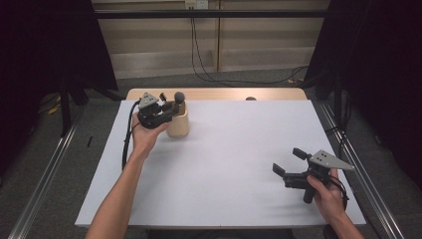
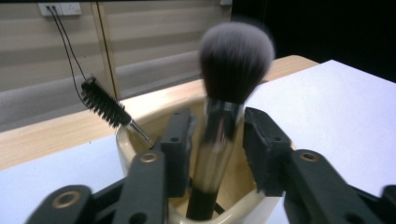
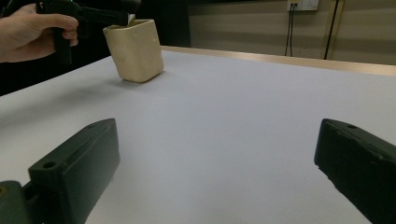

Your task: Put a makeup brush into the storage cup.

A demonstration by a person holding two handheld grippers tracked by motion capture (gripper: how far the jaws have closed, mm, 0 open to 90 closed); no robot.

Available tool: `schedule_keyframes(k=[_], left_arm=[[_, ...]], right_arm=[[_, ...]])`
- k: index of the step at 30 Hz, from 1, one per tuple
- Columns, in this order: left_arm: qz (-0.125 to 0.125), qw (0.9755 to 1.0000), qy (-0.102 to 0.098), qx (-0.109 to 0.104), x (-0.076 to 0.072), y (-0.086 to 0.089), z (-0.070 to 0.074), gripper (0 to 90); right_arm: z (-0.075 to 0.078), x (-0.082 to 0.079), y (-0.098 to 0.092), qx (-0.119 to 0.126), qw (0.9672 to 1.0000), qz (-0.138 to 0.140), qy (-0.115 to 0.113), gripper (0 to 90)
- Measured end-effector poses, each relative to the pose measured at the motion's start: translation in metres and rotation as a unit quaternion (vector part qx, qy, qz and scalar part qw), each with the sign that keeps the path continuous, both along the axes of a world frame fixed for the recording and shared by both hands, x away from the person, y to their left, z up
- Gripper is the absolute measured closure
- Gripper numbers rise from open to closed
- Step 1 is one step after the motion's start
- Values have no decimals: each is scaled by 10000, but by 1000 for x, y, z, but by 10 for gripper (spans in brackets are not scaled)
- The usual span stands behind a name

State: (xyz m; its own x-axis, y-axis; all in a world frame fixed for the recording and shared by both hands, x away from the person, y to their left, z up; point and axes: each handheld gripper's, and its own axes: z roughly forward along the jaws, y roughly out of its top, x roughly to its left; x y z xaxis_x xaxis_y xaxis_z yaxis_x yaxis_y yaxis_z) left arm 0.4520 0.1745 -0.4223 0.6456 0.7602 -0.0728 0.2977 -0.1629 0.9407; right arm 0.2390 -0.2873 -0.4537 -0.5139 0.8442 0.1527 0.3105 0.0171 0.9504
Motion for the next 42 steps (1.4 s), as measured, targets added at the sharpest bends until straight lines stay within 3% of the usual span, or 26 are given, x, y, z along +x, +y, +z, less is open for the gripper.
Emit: schedule_keyframes(k=[5, 11, 13, 15, 18, 22, 26, 28, 34, 42], left_arm=[[28, 9999, -142, 10, -3, -2, 5, 567], [86, 9998, -156, -28, -5, -1, 7, 464], [138, 9995, -280, -4, -8, -3, 9, 436], [87, 9995, -269, -168, -10, -4, 11, 398], [50, 9993, -326, -191, -12, -6, 13, 323], [72, 9996, -235, -105, -15, -7, 15, 254], [77, 9996, -269, -20, -22, -6, 17, 169], [228, 9991, -206, -274, -27, -2, 20, 107], [229, 9991, -314, -170, -39, 7, 28, 87], [208, 9994, -229, -124, -53, 19, 31, 67]], right_arm=[[0, 0, 1, 2, 10000, 32, 10, 0], [0, 1, 0, 4, 10000, 16, -1, 0], [0, 1, 0, 20, 10000, -11, 8, 0], [-1, 1, -1, 17, 10000, -3, 27, 0], [-2, 1, -2, 21, 10000, -31, 23, 0], [-1, 1, -4, 23, 10000, -95, 5, 0], [-1, 1, -5, 4, 9999, -138, -6, 0], [-1, 0, -5, 0, 9999, -131, -3, 0], [0, -2, -5, -13, 9999, -158, -14, 0], [1, -5, -4, -71, 9997, -244, -42, 0]])
